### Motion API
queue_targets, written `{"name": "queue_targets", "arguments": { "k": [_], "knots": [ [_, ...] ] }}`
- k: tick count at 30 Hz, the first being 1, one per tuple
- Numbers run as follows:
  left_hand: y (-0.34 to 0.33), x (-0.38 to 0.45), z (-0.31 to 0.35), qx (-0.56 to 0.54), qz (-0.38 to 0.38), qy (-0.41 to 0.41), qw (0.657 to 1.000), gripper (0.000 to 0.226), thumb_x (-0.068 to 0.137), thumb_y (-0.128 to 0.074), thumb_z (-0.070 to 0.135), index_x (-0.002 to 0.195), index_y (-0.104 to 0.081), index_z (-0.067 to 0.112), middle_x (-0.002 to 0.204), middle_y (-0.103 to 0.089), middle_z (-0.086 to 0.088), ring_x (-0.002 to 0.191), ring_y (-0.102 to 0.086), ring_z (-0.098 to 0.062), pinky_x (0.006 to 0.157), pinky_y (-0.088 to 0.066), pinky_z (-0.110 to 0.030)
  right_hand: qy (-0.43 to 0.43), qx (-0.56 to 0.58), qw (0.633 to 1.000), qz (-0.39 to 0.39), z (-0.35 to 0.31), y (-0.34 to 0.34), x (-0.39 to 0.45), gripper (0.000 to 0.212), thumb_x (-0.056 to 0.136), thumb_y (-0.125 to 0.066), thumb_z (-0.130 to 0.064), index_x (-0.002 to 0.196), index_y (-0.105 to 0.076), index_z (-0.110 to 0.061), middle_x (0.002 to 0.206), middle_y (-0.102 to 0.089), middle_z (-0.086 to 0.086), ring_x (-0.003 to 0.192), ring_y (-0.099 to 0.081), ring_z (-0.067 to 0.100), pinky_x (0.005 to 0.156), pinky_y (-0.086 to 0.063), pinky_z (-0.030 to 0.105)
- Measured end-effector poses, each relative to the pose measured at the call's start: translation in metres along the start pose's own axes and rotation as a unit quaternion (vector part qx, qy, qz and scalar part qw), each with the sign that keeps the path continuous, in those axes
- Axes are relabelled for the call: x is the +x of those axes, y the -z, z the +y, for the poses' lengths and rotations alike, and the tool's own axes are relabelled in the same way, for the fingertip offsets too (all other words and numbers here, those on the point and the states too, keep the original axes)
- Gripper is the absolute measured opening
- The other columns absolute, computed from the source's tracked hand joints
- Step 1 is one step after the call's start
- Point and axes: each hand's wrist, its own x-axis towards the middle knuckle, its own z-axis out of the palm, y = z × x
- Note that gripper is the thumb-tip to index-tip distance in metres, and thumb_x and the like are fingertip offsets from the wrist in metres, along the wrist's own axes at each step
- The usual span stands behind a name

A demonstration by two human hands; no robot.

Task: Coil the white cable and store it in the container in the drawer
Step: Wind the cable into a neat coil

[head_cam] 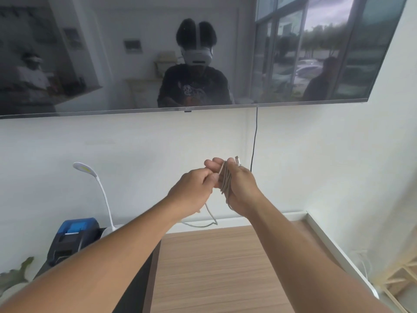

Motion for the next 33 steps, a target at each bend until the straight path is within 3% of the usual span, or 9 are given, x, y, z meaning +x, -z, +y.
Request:
{"name": "queue_targets", "arguments": {
  "k": [2,7,10,13,16,22,28,33],
  "knots": [
    [-0.008,-0.007,-0.006,-0.016,-0.014,0.002,1.0,0.036,0.101,-0.042,0.048,0.083,-0.065,0.025,0.058,-0.058,0.018,0.048,-0.051,-0.006,0.062,-0.059,-0.044,-0.003,0.034,0.999,0.002,-0.005,0.0,0.001,0.039,0.113,-0.028,-0.026,0.119,-0.058,0.0,0.099,-0.079,0.011,0.086,-0.076,0.025,0.065,-0.056,0.036],
    [-0.021,-0.02,-0.023,-0.115,-0.086,0.035,0.989,0.033,0.103,-0.043,0.039,0.084,-0.063,0.02,0.058,-0.044,0.007,0.047,-0.038,-0.016,0.048,-0.048,-0.033,-0.013,0.087,0.996,0.025,-0.012,0.0,0.005,0.032,0.112,-0.036,-0.023,0.099,-0.062,-0.009,0.071,-0.07,0.0,0.058,-0.066,0.014,0.057,-0.056,0.026],
    [-0.025,-0.027,-0.033,-0.141,-0.123,0.048,0.981,0.036,0.106,-0.041,0.037,0.085,-0.061,0.017,0.058,-0.045,0.008,0.046,-0.04,-0.02,0.046,-0.044,-0.027,-0.011,0.102,0.994,0.028,-0.02,0.001,0.008,0.03,0.111,-0.035,-0.02,0.095,-0.06,-0.013,0.071,-0.061,-0.004,0.047,-0.049,0.005,0.046,-0.041,0.016],
    [-0.023,-0.03,-0.043,-0.172,-0.154,0.073,0.97,0.037,0.107,-0.042,0.037,0.082,-0.06,0.016,0.061,-0.048,0.007,0.047,-0.044,-0.02,0.052,-0.046,-0.03,-0.012,0.116,0.993,0.008,-0.027,0.003,0.006,0.028,0.11,-0.037,-0.02,0.101,-0.061,-0.01,0.068,-0.053,-0.006,0.046,-0.035,0.003,0.045,-0.028,0.013],
    [-0.021,-0.032,-0.05,-0.214,-0.187,0.111,0.952,0.039,0.106,-0.045,0.04,0.078,-0.059,0.016,0.061,-0.049,0.006,0.053,-0.047,-0.02,0.052,-0.052,-0.032,-0.024,0.122,0.992,-0.021,-0.029,0.004,0.002,0.03,0.111,-0.038,-0.024,0.11,-0.062,-0.006,0.062,-0.045,-0.008,0.046,-0.029,0.003,0.043,-0.025,0.013],
    [0.005,-0.009,-0.055,-0.362,-0.144,0.193,0.9,0.035,0.105,-0.045,0.031,0.074,-0.055,0.017,0.067,-0.054,-0.002,0.057,-0.06,-0.019,0.056,-0.057,-0.038,-0.069,0.005,0.993,-0.099,-0.016,0.008,-0.014,0.023,0.11,-0.04,-0.022,0.102,-0.058,-0.01,0.061,-0.038,-0.007,0.043,-0.025,0.004,0.039,-0.02,0.016],
    [0.038,0.024,-0.033,-0.266,-0.113,0.169,0.942,0.031,0.101,-0.052,0.031,0.076,-0.058,0.013,0.07,-0.059,-0.004,0.061,-0.067,-0.022,0.066,-0.062,-0.046,-0.081,-0.19,0.968,-0.142,0.007,0.017,-0.021,0.036,0.111,-0.037,-0.033,0.108,-0.063,-0.008,0.071,-0.062,-0.004,0.045,-0.038,0.009,0.043,-0.028,0.018],
    [0.04,0.03,-0.008,-0.097,-0.089,0.088,0.987,0.031,0.095,-0.053,0.036,0.084,-0.069,0.012,0.063,-0.054,0.002,0.052,-0.06,-0.013,0.062,-0.059,-0.036,-0.06,-0.275,0.955,-0.093,0.017,0.017,-0.015,0.044,0.111,-0.034,-0.036,0.117,-0.065,-0.005,0.091,-0.078,0.0,0.053,-0.048,0.012,0.049,-0.036,0.021]
  ]
}}
